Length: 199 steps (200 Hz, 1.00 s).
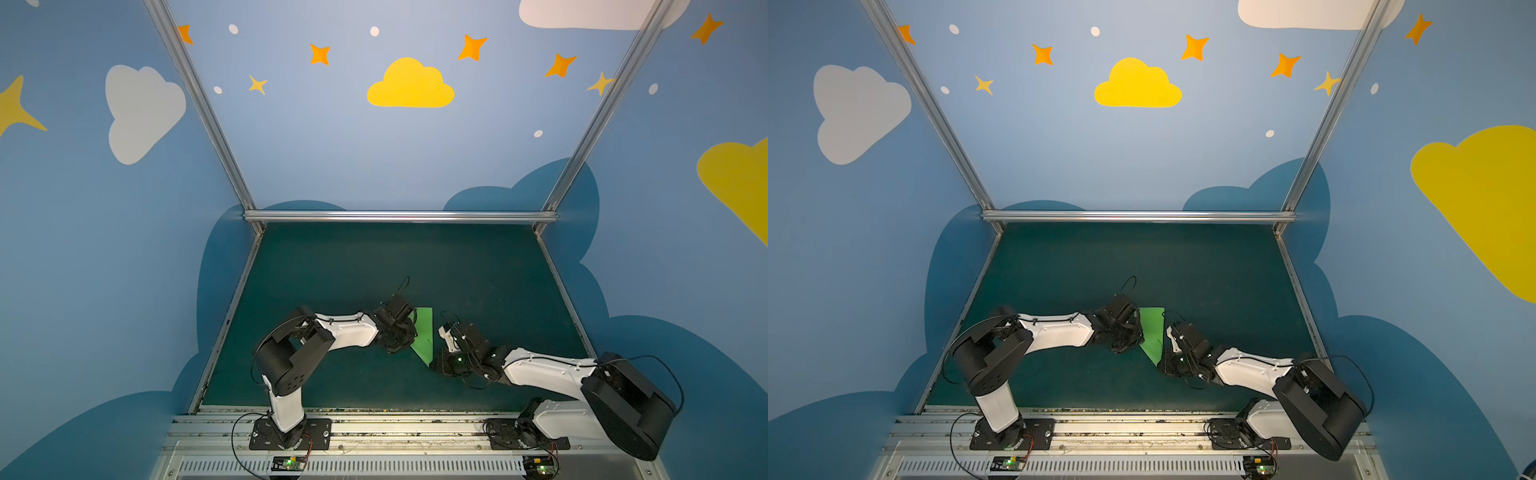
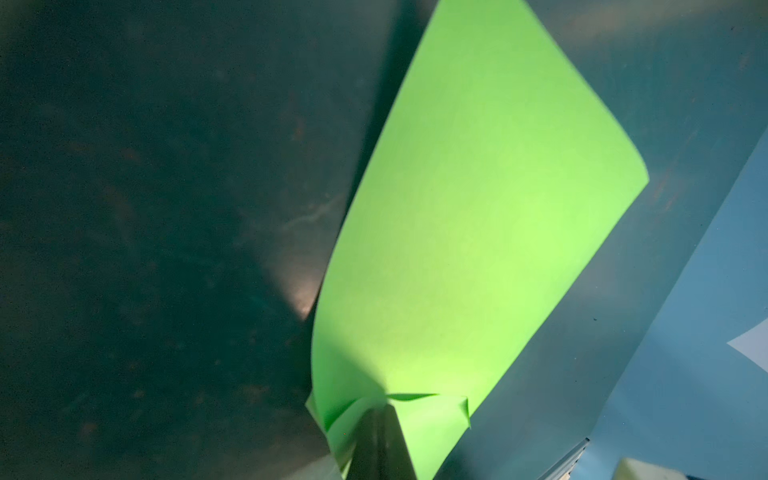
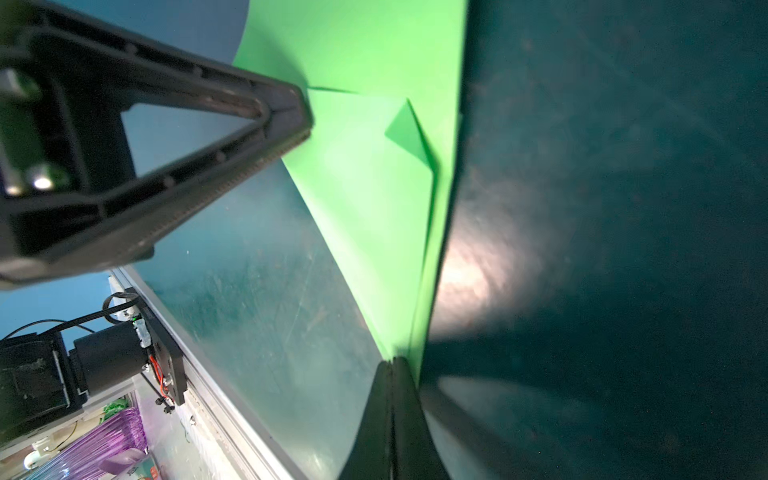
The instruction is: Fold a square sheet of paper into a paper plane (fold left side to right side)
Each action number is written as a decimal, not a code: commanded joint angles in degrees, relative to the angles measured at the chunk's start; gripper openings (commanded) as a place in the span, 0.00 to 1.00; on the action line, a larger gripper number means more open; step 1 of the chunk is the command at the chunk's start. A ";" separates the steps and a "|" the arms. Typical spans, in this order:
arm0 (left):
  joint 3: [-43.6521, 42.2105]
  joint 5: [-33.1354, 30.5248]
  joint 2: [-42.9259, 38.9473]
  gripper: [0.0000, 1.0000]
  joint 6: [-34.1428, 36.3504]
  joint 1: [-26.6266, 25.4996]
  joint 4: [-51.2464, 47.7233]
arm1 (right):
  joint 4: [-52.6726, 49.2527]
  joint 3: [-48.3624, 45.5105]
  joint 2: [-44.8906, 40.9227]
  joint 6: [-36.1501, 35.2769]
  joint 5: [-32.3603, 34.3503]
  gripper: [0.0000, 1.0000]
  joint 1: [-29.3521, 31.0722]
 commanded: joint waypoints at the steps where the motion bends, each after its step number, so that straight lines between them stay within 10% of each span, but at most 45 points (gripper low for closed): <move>1: -1.46 -3.50 3.02 0.04 0.62 0.01 -7.30 | -8.50 -3.65 -0.71 0.74 1.65 0.00 -0.23; 77: 4.96 -2.01 -0.55 0.04 6.96 1.06 -9.60 | -13.49 -4.45 -7.55 2.71 2.63 0.00 -1.45; 100: 11.58 0.63 -0.81 0.20 12.73 2.91 -14.42 | -13.28 -3.53 -8.42 2.39 0.61 0.00 -1.43; 199: 30.57 8.39 15.28 0.27 28.37 9.72 -26.04 | -8.70 2.43 -6.15 5.14 1.34 0.00 8.29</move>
